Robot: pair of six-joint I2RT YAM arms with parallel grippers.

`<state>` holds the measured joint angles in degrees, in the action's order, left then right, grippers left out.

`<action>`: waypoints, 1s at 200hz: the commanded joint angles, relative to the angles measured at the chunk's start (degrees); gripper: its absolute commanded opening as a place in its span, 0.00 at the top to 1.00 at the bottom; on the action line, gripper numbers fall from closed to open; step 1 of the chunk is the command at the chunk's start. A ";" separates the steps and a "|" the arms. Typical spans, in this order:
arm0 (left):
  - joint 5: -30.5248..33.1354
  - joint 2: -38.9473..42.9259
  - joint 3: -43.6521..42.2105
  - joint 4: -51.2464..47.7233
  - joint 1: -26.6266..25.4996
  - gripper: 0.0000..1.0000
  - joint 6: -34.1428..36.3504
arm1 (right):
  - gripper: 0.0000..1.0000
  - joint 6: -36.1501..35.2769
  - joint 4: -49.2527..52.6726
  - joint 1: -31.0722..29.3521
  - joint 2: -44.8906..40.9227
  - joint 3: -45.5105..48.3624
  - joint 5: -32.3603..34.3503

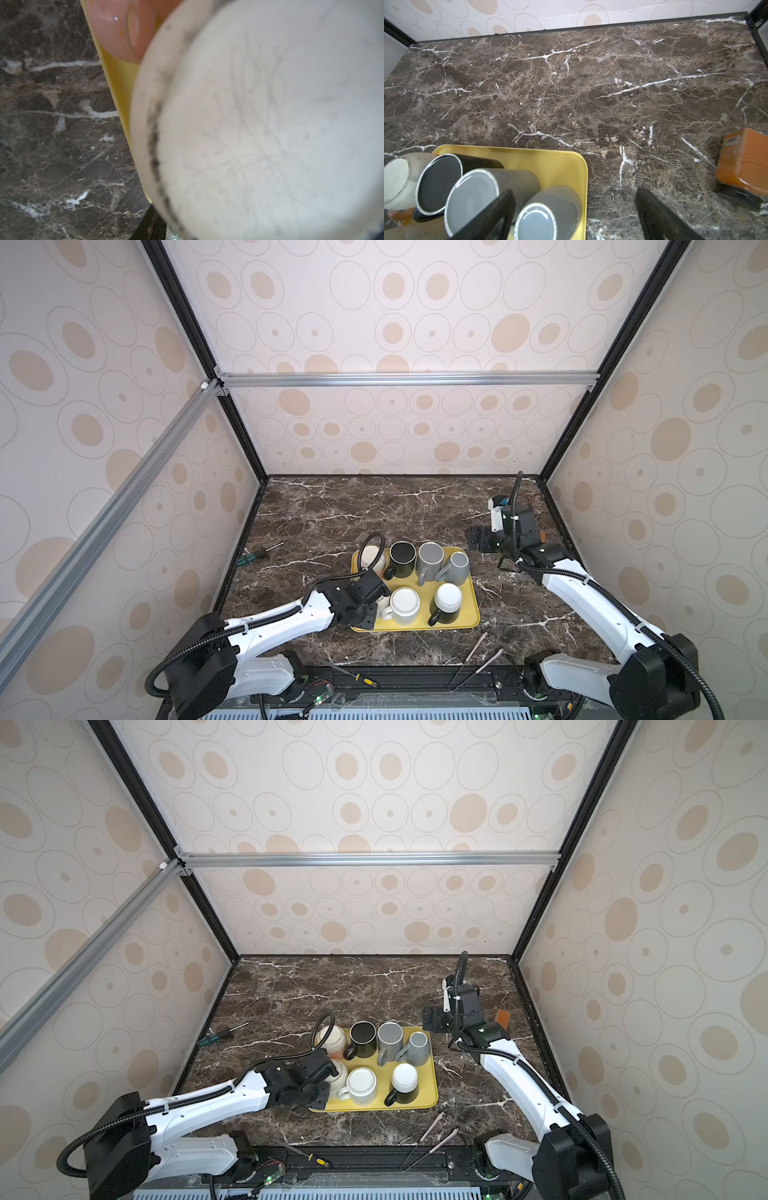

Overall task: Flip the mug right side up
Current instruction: 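Lower the left gripper and close it on the white speckled mug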

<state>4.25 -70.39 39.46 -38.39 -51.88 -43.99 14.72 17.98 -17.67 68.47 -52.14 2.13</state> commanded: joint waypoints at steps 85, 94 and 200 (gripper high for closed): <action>2.38 -0.76 0.55 -0.45 -0.59 0.75 -1.02 | 0.07 0.58 -0.14 -0.24 -0.78 0.90 -0.62; 2.27 -0.71 0.46 -0.36 -0.67 0.76 -1.01 | 0.07 0.68 -0.14 -0.26 -0.69 0.81 -0.94; 5.85 -1.33 2.34 -4.04 -2.25 1.00 -0.85 | 0.08 0.89 0.91 -2.44 -2.21 0.55 -1.78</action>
<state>6.79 -71.11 39.57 -38.81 -53.15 -44.34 15.18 18.04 -19.05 68.10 -51.81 0.32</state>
